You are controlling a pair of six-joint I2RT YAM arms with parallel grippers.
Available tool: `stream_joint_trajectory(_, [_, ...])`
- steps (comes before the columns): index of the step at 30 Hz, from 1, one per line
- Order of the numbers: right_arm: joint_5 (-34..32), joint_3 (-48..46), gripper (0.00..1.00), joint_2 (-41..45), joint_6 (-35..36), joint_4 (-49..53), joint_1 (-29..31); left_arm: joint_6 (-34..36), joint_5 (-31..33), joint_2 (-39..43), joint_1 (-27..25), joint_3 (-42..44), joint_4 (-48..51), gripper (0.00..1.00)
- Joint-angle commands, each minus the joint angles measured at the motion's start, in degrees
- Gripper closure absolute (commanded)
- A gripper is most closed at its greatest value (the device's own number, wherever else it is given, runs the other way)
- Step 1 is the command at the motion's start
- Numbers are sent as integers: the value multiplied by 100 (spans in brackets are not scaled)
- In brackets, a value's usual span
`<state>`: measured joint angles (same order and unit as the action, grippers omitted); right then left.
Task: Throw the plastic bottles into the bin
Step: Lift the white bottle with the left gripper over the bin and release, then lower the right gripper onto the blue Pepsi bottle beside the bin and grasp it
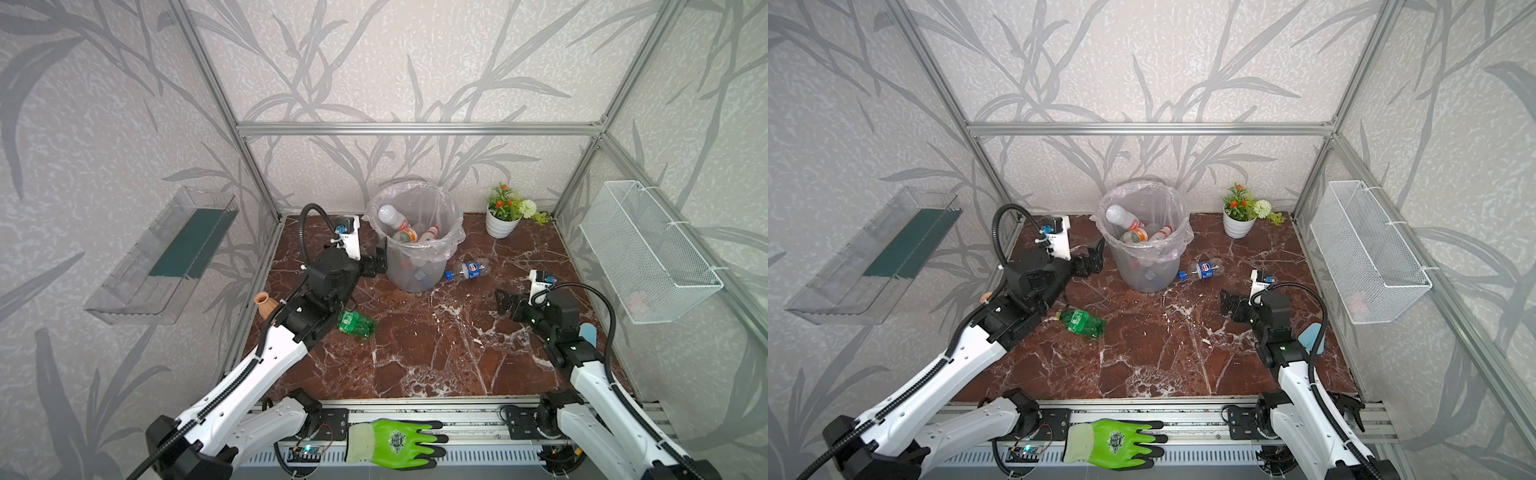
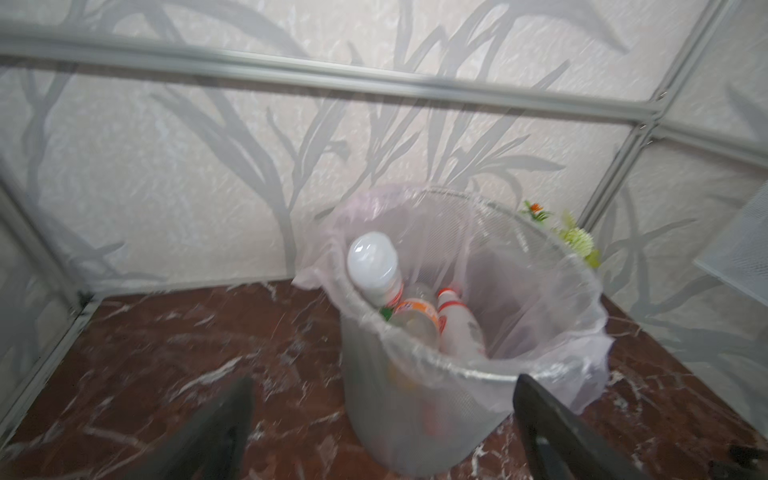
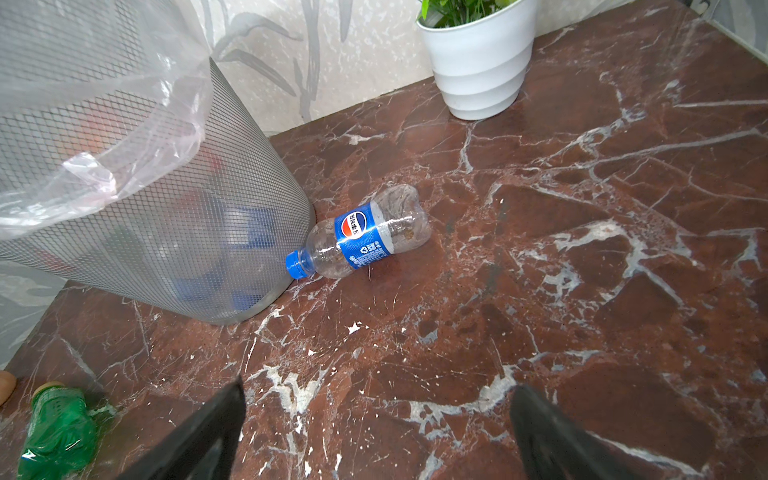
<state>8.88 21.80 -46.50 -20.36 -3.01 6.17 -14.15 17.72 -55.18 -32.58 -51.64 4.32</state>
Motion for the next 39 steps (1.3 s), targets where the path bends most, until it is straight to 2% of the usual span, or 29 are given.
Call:
stream_joint_trajectory(1, [-91, 227, 1, -209, -206, -201, -37, -1146, 990, 598, -13, 541, 619, 1])
stream_joint_trajectory(7, [-52, 278, 1, -711, -633, -568, -30, -2493, 1458, 1501, -17, 1656, 1025, 1])
stream_joint_trajectory(11, [-86, 489, 1, -1231, -1065, -623, -33, -2965, 1673, 1685, -12, 1997, 1363, 1])
stream_joint_trajectory(17, [208, 1120, 0, -2421, -1813, -727, -12, -3555, 2073, 1815, 13, 2257, 1968, 1])
stream_joint_trajectory(20, [-71, 1561, 0, -3004, -2057, -550, 127, -3737, 2028, 1844, 65, 2377, 2074, 1])
stream_joint_trajectory(28, [-855, 2958, 1, -4289, -1952, 490, 856, -3991, 1734, 1765, 304, 2562, 2253, 1])
stream_joint_trajectory(34, [-1249, 3290, 1, -4777, -2514, 851, 903, -3796, 1810, 1826, 353, 2602, 2369, 1])
stream_joint_trajectory(39, [-1600, 3341, 1, -4906, -2961, 668, 903, -3640, 1714, 1806, 361, 2680, 2269, 1])
